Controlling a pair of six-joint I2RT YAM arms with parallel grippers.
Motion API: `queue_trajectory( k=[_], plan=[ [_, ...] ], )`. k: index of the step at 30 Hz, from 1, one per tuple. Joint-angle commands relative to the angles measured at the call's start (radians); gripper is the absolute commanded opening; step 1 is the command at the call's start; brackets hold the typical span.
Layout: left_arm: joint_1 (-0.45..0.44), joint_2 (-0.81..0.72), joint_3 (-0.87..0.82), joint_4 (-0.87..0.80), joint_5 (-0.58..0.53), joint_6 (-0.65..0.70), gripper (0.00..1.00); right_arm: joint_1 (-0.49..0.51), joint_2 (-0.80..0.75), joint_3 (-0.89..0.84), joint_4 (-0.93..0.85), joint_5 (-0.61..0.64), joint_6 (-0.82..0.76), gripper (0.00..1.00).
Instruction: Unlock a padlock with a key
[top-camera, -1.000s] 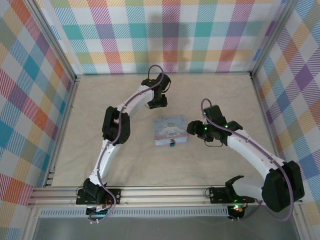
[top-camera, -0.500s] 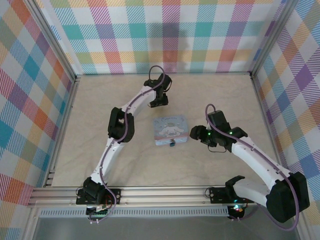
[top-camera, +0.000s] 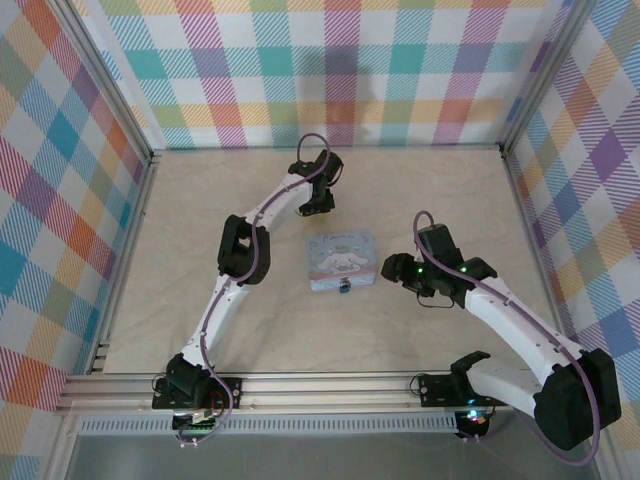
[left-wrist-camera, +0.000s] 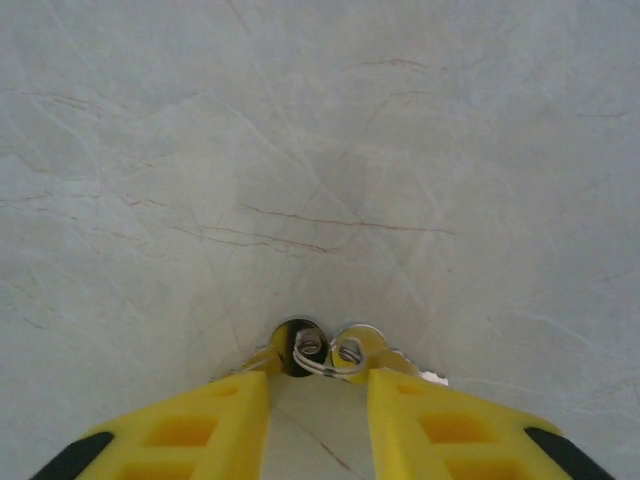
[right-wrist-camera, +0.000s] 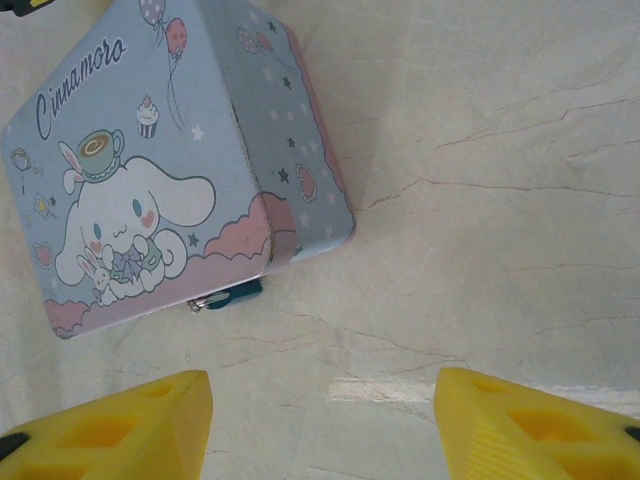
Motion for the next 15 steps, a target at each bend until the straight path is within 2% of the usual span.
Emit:
queue_trajectory(
  k=[1,5,10,15],
  plan=[
    [0.019,0.042,0.023,0.022,0.0,0.024,0.23,-0.008,-0.002,-0.019,0.01,-0.018,0.02,0.61],
    [0.024,0.036,0.022,0.011,-0.002,0.031,0.16,-0.008,0.005,-0.023,0.018,-0.019,0.024,0.61],
    [0.028,0.01,0.02,0.002,-0.012,0.058,0.01,-0.009,0.021,-0.037,0.043,-0.031,0.04,0.61],
    [0.029,-0.037,0.013,-0.006,-0.033,0.097,0.0,-0.009,0.015,-0.054,0.049,-0.035,0.05,0.61]
  ],
)
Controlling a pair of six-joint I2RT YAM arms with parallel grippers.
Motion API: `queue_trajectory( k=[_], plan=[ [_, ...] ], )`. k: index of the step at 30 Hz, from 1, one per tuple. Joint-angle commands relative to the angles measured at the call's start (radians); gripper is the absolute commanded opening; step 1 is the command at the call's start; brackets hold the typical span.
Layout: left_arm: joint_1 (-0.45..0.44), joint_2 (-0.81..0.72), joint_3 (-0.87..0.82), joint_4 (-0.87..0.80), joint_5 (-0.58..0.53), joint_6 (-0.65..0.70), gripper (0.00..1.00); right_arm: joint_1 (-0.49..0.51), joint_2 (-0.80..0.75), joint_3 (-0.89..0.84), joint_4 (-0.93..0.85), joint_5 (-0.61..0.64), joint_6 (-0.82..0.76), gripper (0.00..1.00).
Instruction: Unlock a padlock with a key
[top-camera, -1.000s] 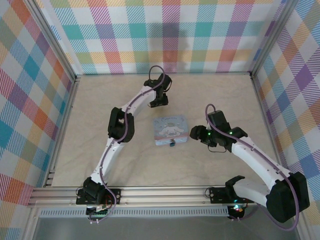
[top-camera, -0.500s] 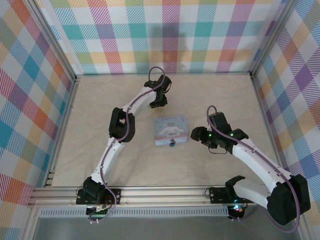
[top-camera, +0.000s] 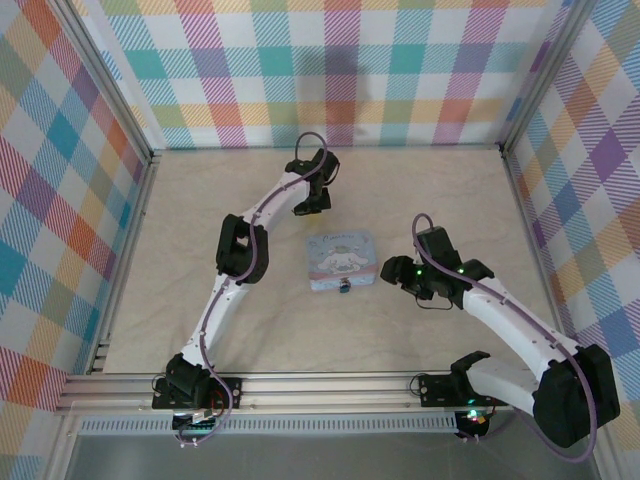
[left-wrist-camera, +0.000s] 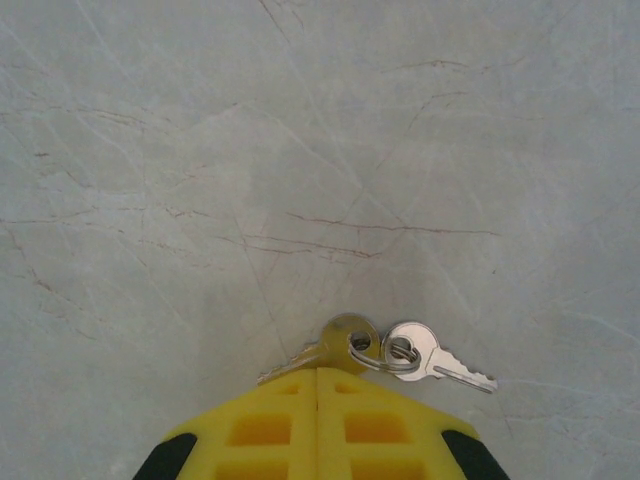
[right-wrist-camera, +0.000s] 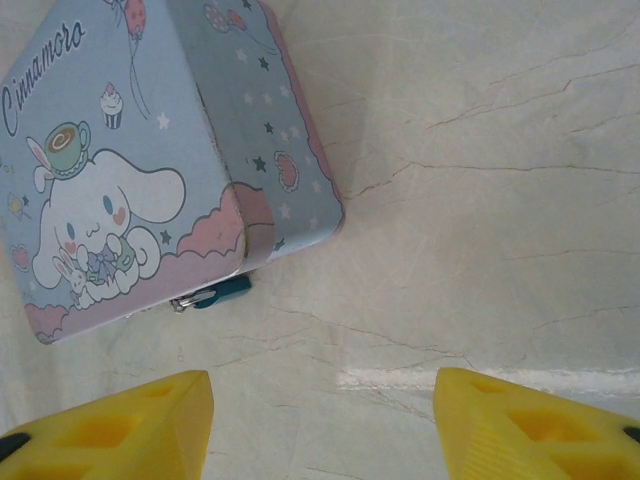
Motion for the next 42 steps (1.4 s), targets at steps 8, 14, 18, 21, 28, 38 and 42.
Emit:
queue_trajectory(
  k=[8,14,18,21,28,38,42],
  plan=[
    [0.02,-0.16,-0.054,0.052,-0.028,0.074,0.0,-0.003,-0.007,-0.023,0.026,-0.011,0.022,0.61],
    [0.021,-0.219,-0.092,0.081,-0.004,0.079,0.0,-0.004,0.006,-0.026,0.036,-0.019,0.024,0.61],
    [0.021,-0.21,-0.088,0.097,0.037,0.072,0.04,-0.004,0.0,-0.026,0.035,-0.017,0.022,0.61],
    [0.021,-0.172,-0.062,0.101,0.064,0.06,0.39,-0.004,0.0,-0.025,0.03,-0.016,0.019,0.61],
    [0.023,-0.068,-0.002,0.124,0.108,0.039,0.62,-0.005,-0.003,-0.021,0.022,-0.01,0.009,0.61],
    [0.022,0.012,0.03,0.158,0.069,0.033,0.6,-0.015,-0.006,-0.023,0.013,-0.008,-0.001,0.61],
    [0.022,0.025,0.032,0.157,0.073,0.027,0.53,-0.021,-0.006,-0.024,0.014,-0.008,-0.001,0.61]
  ],
)
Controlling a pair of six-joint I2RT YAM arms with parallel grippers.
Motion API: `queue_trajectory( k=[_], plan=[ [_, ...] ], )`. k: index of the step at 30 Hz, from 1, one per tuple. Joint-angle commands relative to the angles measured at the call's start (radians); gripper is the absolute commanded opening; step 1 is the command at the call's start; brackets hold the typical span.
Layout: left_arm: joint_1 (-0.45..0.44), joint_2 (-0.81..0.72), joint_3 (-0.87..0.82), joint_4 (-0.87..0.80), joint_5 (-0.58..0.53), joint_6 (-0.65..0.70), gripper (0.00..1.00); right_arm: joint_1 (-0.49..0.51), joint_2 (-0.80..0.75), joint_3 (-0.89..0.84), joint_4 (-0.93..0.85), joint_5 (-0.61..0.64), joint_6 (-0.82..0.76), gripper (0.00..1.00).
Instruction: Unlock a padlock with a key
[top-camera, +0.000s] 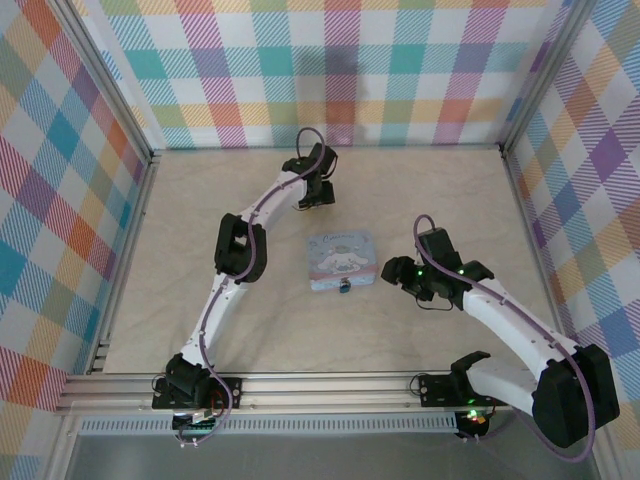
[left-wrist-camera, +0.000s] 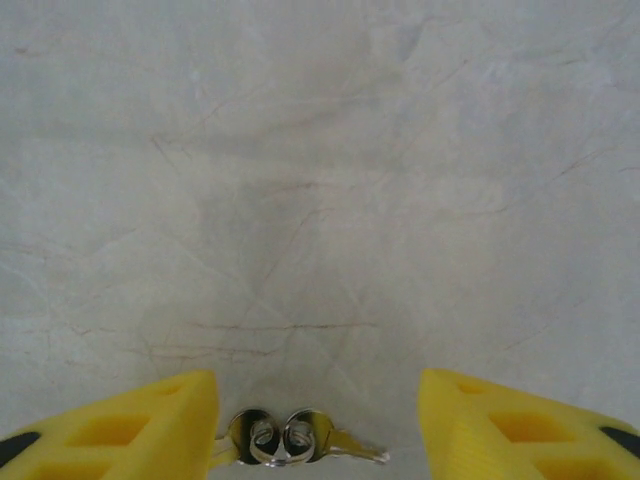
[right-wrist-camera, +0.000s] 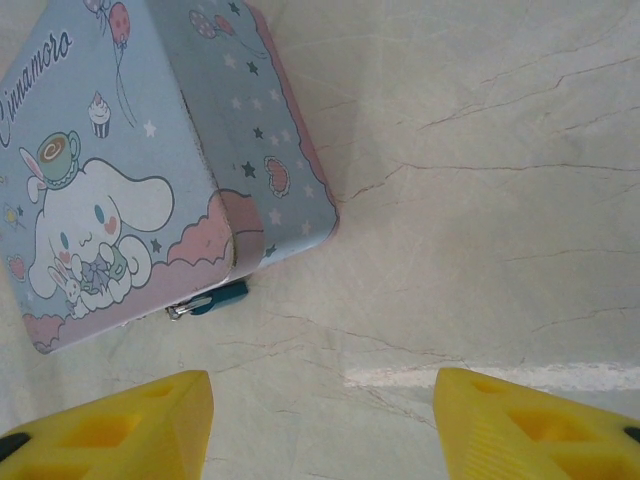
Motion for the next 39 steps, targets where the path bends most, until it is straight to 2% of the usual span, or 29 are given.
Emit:
queue_trajectory(
  k=[1,3,6,10,19,25,26,29,30,36,39],
  plan=[
    [0.007,0.027,0.03,0.004,-0.003,-0.011,0.48,-0.007,-0.005,-0.011,-0.003,-0.001,-0.012,0.61],
    [0.007,0.033,0.031,-0.003,0.004,-0.011,0.43,-0.007,-0.003,-0.012,-0.001,-0.003,-0.011,0.61],
    [0.001,0.042,0.03,-0.016,0.001,-0.006,0.43,-0.01,0.001,-0.016,0.005,-0.007,-0.008,0.61],
    [-0.015,0.043,0.025,-0.043,-0.06,0.028,0.41,-0.009,-0.001,-0.02,0.008,-0.01,-0.004,0.61],
    [-0.024,0.053,0.019,-0.076,-0.101,0.055,0.13,-0.013,-0.008,-0.034,0.013,-0.007,-0.001,0.61],
    [-0.03,0.016,-0.022,-0.067,-0.104,0.07,0.04,-0.015,0.009,-0.041,0.035,-0.023,0.007,0.61],
    [-0.03,0.007,-0.03,-0.063,-0.101,0.069,0.08,-0.015,0.011,-0.044,0.04,-0.025,0.008,0.61],
    [-0.03,-0.017,-0.05,-0.053,-0.092,0.068,0.25,-0.015,0.012,-0.047,0.045,-0.027,0.012,0.61],
    [-0.03,-0.025,-0.054,-0.053,-0.087,0.065,0.28,-0.015,0.012,-0.049,0.045,-0.029,0.012,0.61],
    [-0.037,-0.054,-0.097,-0.046,-0.086,0.049,0.35,-0.015,0.006,-0.053,0.048,-0.031,0.016,0.61],
    [-0.042,-0.065,-0.132,-0.04,-0.091,0.042,0.35,-0.015,0.006,-0.055,0.05,-0.033,0.016,0.61]
  ],
)
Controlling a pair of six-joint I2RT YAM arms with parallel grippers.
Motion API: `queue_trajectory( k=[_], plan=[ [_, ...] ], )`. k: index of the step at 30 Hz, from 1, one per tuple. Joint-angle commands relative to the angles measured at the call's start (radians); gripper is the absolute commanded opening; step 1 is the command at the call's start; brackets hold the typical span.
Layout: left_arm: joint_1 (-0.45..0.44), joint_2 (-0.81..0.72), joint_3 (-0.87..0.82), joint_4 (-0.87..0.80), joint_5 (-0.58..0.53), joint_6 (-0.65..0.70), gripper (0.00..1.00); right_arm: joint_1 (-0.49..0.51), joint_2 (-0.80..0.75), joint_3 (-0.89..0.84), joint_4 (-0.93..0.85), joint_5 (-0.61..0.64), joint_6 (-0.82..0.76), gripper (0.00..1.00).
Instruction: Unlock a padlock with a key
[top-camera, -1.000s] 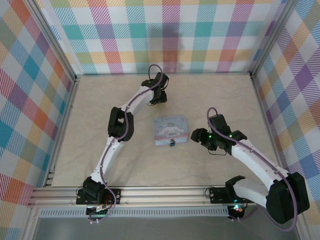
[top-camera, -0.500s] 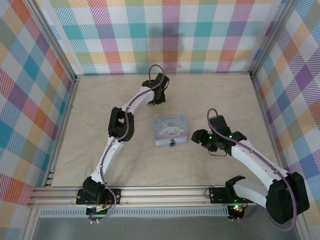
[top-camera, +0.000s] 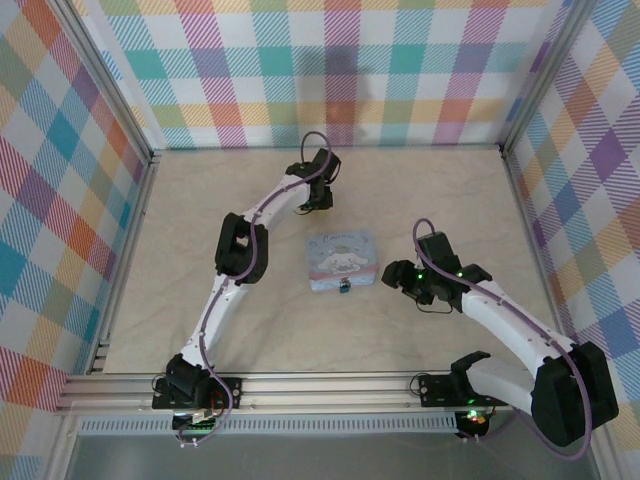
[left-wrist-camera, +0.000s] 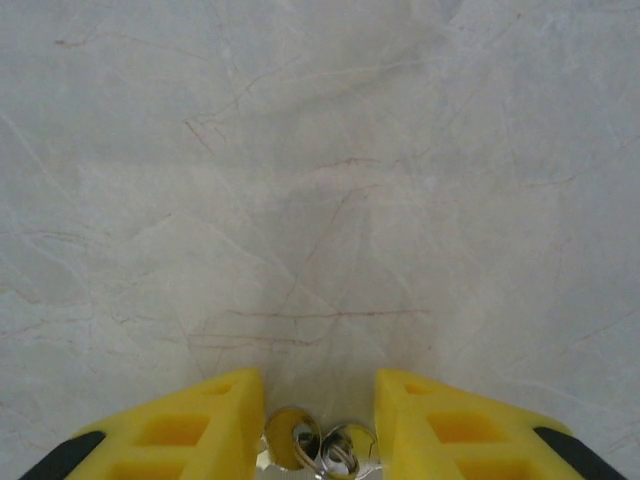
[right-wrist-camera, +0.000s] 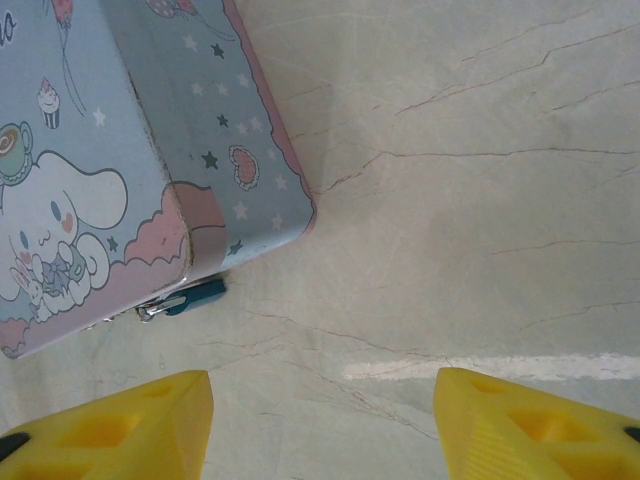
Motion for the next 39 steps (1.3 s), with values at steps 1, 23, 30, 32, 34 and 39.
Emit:
queue_trajectory(
  k=[1,23,30,32,34,39],
  plan=[
    [-0.013,-0.043,-0.057,-0.057,0.007,-0.018,0.31,-0.007,-0.001,-0.011,0.015,-0.02,0.011,0.61],
    [-0.013,-0.165,-0.082,-0.089,-0.005,0.03,0.0,-0.009,0.004,-0.016,0.04,-0.029,0.01,0.61],
    [-0.013,-0.321,-0.083,-0.127,0.068,0.089,0.0,-0.009,-0.009,0.033,0.036,-0.043,-0.044,0.6],
    [-0.013,-0.367,-0.085,-0.145,0.11,0.101,0.0,-0.009,-0.016,0.051,0.044,-0.055,-0.075,0.59],
    [-0.014,-0.42,-0.095,-0.16,0.174,0.112,0.0,-0.009,-0.024,0.081,0.055,-0.075,-0.122,0.59],
    [-0.017,-0.571,-0.178,-0.157,0.329,0.135,0.0,-0.009,-0.031,0.179,0.069,-0.121,-0.246,0.57]
  ],
)
